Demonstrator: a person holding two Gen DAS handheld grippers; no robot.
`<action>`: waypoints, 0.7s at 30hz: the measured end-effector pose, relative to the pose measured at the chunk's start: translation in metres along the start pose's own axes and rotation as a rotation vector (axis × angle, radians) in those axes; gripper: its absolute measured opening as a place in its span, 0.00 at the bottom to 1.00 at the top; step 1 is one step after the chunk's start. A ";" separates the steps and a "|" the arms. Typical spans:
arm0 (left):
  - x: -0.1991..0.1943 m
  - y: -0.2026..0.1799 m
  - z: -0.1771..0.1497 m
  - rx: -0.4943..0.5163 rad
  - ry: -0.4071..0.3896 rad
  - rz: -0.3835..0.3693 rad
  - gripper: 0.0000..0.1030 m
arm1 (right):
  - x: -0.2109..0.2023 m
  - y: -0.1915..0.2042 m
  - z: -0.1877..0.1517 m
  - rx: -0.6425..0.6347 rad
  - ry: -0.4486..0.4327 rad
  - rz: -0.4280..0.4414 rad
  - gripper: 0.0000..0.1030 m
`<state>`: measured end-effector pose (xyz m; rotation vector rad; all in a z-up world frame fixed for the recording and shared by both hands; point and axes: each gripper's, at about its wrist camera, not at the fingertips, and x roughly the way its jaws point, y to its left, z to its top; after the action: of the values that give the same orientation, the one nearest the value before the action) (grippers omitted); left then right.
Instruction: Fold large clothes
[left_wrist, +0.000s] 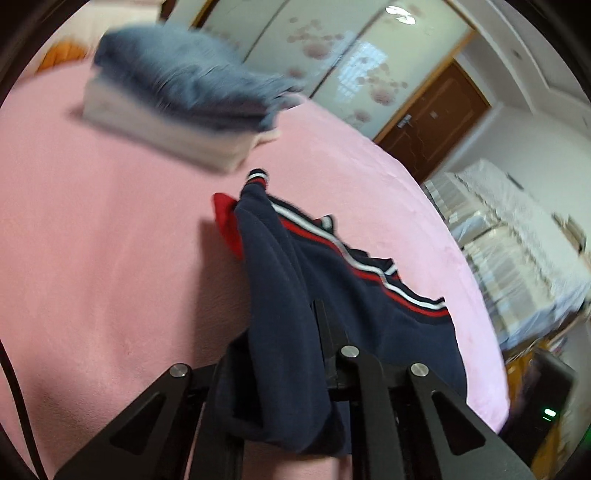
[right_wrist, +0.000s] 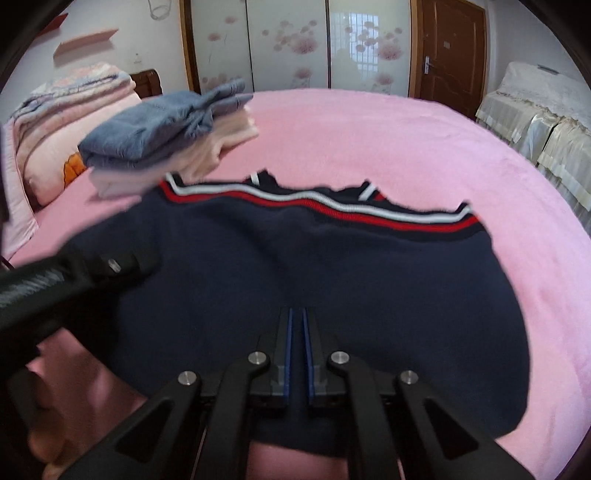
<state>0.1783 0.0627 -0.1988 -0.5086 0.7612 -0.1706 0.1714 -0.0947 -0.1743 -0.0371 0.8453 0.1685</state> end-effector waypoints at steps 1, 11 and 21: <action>-0.003 -0.009 0.000 0.035 -0.009 0.000 0.10 | 0.005 -0.004 -0.001 0.018 0.014 0.018 0.05; -0.005 -0.099 0.003 0.337 -0.009 -0.011 0.10 | 0.012 -0.038 -0.003 0.193 0.051 0.206 0.05; 0.015 -0.170 -0.020 0.555 0.068 0.063 0.10 | -0.067 -0.111 -0.025 0.313 0.017 0.193 0.06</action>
<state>0.1807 -0.0973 -0.1359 0.0477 0.7563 -0.3295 0.1268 -0.2155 -0.1449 0.3381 0.8840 0.2152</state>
